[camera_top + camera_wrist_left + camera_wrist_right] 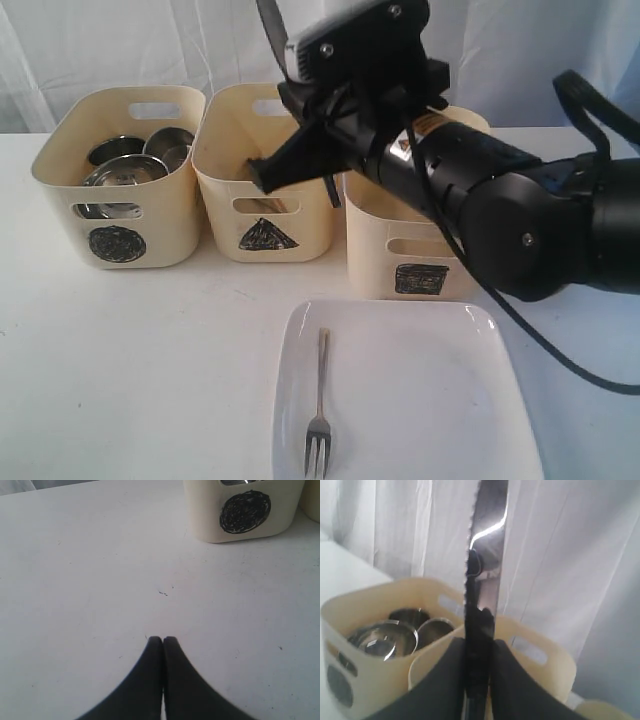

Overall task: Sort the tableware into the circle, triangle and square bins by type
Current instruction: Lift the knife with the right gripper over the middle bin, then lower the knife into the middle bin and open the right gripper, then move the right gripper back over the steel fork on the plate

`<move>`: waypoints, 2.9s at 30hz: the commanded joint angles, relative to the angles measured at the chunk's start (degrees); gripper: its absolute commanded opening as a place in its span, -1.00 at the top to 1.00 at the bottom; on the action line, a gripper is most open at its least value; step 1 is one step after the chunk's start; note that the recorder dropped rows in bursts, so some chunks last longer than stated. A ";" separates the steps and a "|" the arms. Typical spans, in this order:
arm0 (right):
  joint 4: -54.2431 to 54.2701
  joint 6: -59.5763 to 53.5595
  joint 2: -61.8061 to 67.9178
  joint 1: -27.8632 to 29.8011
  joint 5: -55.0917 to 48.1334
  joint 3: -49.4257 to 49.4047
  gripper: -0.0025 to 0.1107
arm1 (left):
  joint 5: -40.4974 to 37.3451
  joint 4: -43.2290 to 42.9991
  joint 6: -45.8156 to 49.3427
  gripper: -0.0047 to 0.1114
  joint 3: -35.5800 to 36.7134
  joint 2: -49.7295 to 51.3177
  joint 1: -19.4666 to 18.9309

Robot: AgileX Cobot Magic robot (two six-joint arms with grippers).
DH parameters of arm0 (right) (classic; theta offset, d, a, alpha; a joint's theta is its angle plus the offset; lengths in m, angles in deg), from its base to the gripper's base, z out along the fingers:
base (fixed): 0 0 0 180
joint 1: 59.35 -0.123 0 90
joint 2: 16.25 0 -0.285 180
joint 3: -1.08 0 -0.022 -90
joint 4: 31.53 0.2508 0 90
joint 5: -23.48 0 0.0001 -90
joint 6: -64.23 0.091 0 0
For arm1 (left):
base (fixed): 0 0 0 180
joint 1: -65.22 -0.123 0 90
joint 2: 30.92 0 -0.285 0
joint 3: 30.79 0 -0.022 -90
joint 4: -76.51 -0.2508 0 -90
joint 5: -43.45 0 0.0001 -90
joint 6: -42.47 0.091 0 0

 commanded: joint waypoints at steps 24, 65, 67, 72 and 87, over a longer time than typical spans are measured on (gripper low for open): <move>2.79 -10.82 24.76 1.27 11.88 24.66 0.96 | 0.07 0.36 -0.01 0.92 0.24 -0.20 0.24; 6.44 -10.58 21.76 5.76 -1.06 25.04 -0.12 | 0.07 0.36 -0.01 0.92 0.24 -0.20 0.24; 6.44 -11.19 19.70 5.76 -5.14 25.04 -0.12 | 0.07 0.36 -0.01 0.92 0.24 -0.20 0.24; 6.44 -16.59 14.58 5.76 -16.97 25.04 -0.12 | 0.07 0.36 -0.01 0.92 0.24 -0.20 0.24; 10.03 -13.51 -0.32 5.76 -35.15 23.12 -0.12 | 0.07 0.36 -0.01 0.92 0.24 -0.20 0.24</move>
